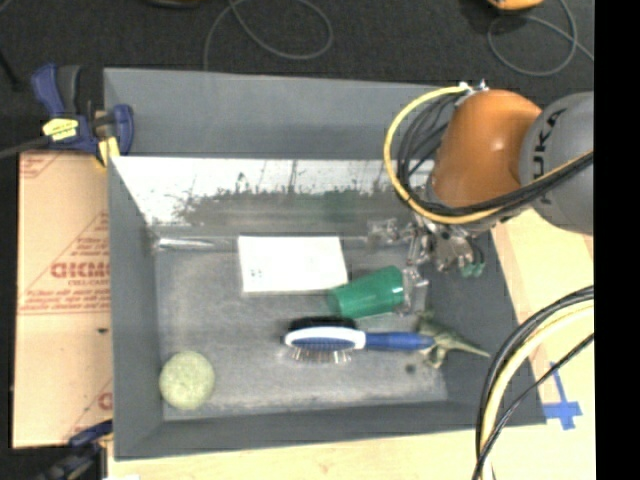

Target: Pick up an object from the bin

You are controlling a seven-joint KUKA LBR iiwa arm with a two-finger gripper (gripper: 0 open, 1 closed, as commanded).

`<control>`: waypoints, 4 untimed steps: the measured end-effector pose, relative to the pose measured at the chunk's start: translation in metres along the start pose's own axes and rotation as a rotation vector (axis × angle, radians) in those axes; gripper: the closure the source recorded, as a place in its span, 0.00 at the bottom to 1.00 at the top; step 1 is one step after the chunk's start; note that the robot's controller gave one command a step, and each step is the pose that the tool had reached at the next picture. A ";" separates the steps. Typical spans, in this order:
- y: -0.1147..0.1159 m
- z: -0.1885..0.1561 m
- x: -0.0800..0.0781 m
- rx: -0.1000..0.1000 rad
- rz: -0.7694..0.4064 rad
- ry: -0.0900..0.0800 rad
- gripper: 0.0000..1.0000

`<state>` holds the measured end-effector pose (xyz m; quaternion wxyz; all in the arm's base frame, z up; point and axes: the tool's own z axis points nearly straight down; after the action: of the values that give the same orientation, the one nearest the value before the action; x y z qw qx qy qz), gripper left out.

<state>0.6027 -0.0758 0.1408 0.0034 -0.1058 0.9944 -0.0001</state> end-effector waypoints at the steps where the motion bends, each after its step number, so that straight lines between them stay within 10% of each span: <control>1: -0.016 0.066 -0.009 0.003 -0.149 -0.001 0.00; 2: 0.000 0.070 -0.013 0.000 0.051 0.005 1.00; 4: 0.000 0.067 -0.012 0.000 0.051 0.005 1.00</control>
Offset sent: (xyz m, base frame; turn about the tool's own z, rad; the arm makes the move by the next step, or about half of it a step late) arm 0.0123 0.0036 -0.0708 0.0519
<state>0.6154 -0.0734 0.0735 0.0011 -0.0805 0.9968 -0.0003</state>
